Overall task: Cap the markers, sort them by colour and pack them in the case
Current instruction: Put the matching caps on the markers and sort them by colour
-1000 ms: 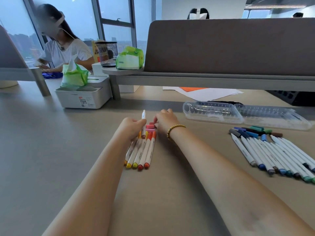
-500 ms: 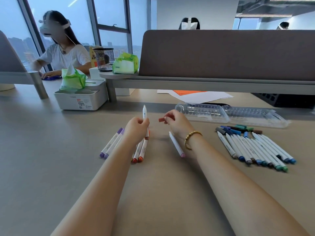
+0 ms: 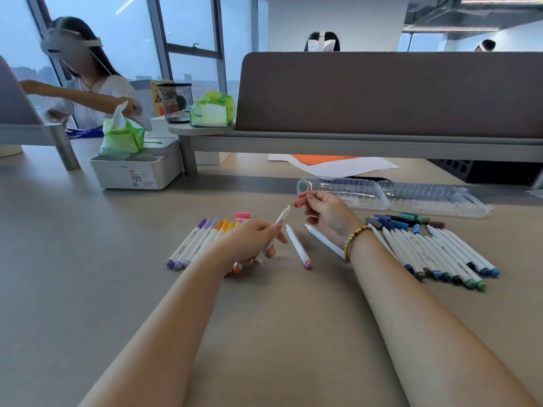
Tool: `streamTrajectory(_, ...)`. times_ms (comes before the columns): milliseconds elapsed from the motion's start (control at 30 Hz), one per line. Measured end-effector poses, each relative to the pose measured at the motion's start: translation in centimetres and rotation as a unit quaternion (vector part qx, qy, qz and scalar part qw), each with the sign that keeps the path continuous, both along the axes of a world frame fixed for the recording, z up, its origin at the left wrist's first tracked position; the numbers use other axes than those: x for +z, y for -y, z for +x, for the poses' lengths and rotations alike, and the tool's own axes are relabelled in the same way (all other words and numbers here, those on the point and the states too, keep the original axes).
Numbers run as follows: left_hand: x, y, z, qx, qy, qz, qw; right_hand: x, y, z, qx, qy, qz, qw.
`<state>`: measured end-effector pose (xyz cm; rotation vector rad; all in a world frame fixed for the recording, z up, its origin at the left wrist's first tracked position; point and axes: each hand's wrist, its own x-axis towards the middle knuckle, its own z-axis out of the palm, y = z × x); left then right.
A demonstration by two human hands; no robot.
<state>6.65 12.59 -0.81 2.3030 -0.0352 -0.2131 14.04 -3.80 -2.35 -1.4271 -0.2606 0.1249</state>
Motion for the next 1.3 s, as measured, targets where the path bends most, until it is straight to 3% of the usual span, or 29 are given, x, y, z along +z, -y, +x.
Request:
streamTrajectory(367, 0.1, 0.4, 0.1, 0.006, -0.021, 0.005, 1.0, 0.4, -1.0, -0.7, 0.021, 0.087, -0.195, 0.977)
streamTrajectory(467, 0.1, 0.9, 0.1, 0.039, -0.03, -0.021, 0.999, 0.4, -1.5, -0.8, -0.001, 0.107, -0.205, 0.973)
streamTrajectory(633, -0.2, 1.8, 0.5, 0.082, 0.044, -0.083, 0.992, 0.6, -2.0, -0.9, -0.03, 0.121, -0.179, 0.976)
streamTrajectory(767, -0.2, 1.9, 0.4, 0.075, 0.009, -0.065, 0.995, 0.7, -1.7, -1.0, -0.02, 0.101, -0.159, 0.982)
streamTrajectory(867, -0.1, 1.4, -0.1, 0.072, -0.007, 0.023, 0.997, 0.4, -1.6, -1.1, -0.027, 0.095, -0.208, 0.973)
streamTrajectory(933, -0.7, 1.0, 0.2, 0.094, 0.032, 0.079, 0.992, 0.5, -1.2, -0.8, -0.056, 0.104, -0.251, 0.961)
streamTrajectory(1067, -0.6, 1.3, -0.5, 0.131, 0.079, 0.105, 0.983, 1.3, 1.5, 0.2, -0.138, 0.093, -0.271, 0.948)
streamTrajectory(1133, -1.5, 1.5, 0.0, 0.107, 0.095, 0.232, 0.962, 1.3, 2.9, 0.5, -0.159, 0.073, -0.291, 0.941)
streamTrajectory(1300, -1.8, 1.7, 1.1, 0.095, 0.104, 0.342, 0.929, -0.1, 3.4, 0.5, -0.121, 0.03, -0.403, 0.906)
